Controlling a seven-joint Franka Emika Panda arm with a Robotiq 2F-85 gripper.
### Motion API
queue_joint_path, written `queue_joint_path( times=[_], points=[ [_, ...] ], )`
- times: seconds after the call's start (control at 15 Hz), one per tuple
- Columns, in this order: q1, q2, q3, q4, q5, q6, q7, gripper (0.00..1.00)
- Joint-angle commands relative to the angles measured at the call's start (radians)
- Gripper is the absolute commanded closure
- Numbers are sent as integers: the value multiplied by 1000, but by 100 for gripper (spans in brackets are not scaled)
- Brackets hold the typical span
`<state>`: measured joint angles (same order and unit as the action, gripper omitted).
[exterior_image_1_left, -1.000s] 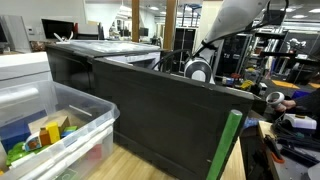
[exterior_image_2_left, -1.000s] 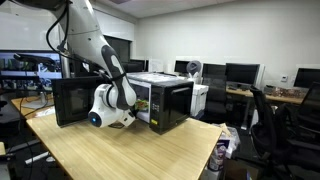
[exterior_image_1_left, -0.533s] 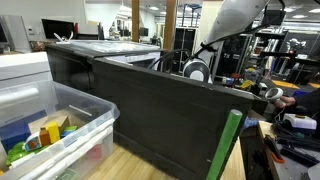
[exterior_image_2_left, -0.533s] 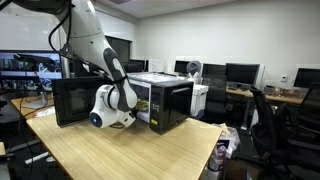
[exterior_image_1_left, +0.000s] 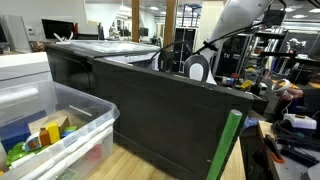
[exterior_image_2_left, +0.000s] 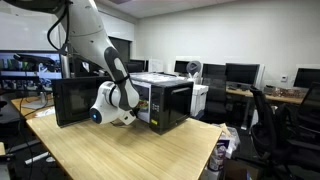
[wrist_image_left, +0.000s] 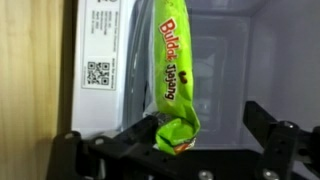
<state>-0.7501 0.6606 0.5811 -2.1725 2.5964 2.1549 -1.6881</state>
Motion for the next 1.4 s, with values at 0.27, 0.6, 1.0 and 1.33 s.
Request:
queue_joint_path(
  times=[0.27,0.6,1.0,1.33],
  points=[
    [-55,0,71,9,0,49,-37,0],
    [-55,0,79,11,0,49,-40,0],
    [-54,3,74,12,6,51,-42,27],
    [-59,2,69,3,-4,57,-26,66]
  ],
)
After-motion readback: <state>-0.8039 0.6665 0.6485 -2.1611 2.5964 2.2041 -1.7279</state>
